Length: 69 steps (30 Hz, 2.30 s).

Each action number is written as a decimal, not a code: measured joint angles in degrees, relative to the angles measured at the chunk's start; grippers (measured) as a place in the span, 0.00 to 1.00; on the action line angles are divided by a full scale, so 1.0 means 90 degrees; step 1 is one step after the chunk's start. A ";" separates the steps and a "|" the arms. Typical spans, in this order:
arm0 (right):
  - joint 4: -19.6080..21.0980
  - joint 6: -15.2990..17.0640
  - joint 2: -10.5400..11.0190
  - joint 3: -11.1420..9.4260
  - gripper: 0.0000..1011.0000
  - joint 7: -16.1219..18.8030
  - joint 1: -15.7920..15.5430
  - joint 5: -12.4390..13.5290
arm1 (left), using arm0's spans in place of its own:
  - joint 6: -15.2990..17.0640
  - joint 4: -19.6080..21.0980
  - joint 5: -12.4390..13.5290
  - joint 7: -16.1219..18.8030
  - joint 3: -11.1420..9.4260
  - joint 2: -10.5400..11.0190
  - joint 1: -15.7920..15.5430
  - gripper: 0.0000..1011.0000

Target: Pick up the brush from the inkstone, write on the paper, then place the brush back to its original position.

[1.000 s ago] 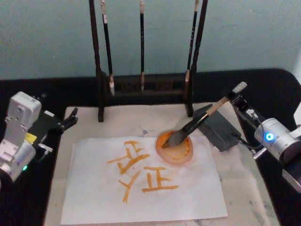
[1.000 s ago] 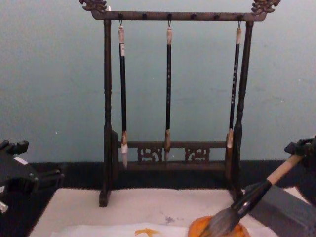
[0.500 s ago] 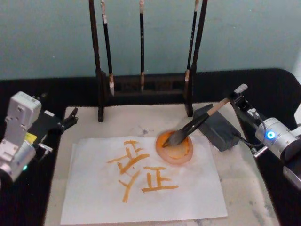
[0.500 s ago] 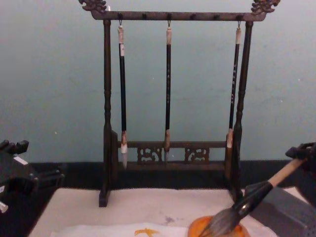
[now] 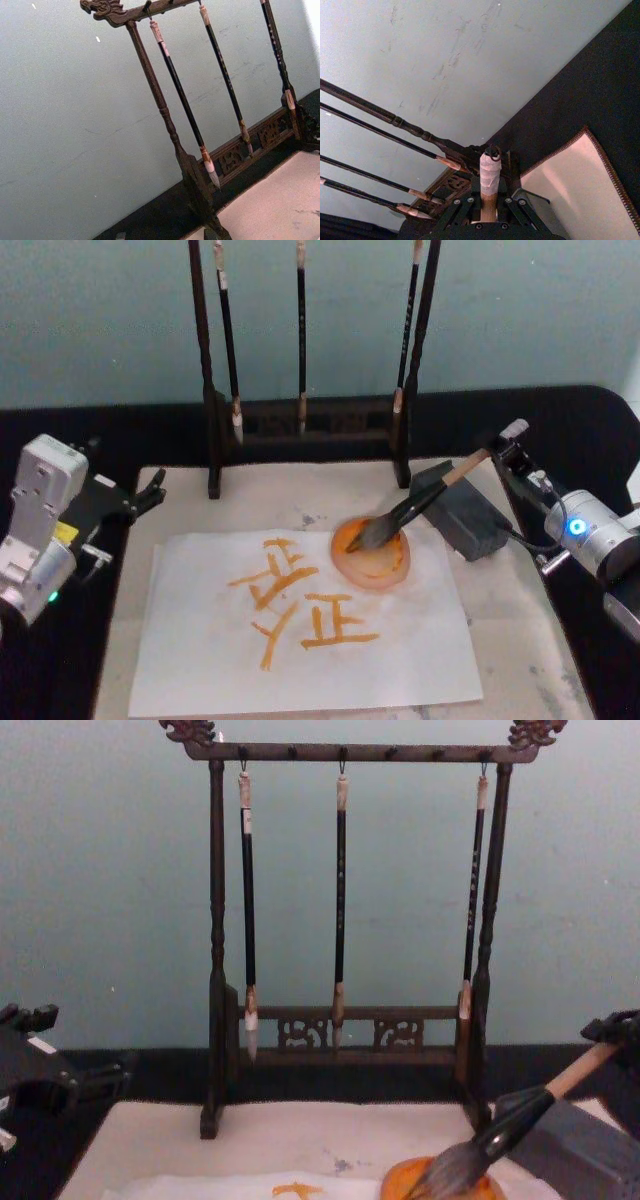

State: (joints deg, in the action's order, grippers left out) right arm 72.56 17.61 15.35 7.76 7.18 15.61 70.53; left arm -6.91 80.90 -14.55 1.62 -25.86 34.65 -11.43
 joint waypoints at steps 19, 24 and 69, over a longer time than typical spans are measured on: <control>0.0008 0.0000 -0.0012 -0.0017 0.66 0.0017 -0.0006 -0.0003 | 0.0000 0.0000 0.0000 0.0000 0.0000 0.0000 -0.0001 1.00; 0.0009 0.0000 -0.0014 -0.0019 0.80 0.0019 -0.0006 -0.0004 | 0.0000 0.0000 0.0000 0.0000 0.0000 0.0000 0.0000 1.00; 0.1164 0.0053 0.0672 0.0102 0.99 -0.0445 -0.0906 0.0517 | 0.0000 -0.0001 0.0000 0.0000 0.0000 0.0000 0.0000 1.00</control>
State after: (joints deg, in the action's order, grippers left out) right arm 83.04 18.08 21.40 8.68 3.17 7.45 75.18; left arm -6.91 80.90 -14.55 1.62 -25.86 34.65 -11.43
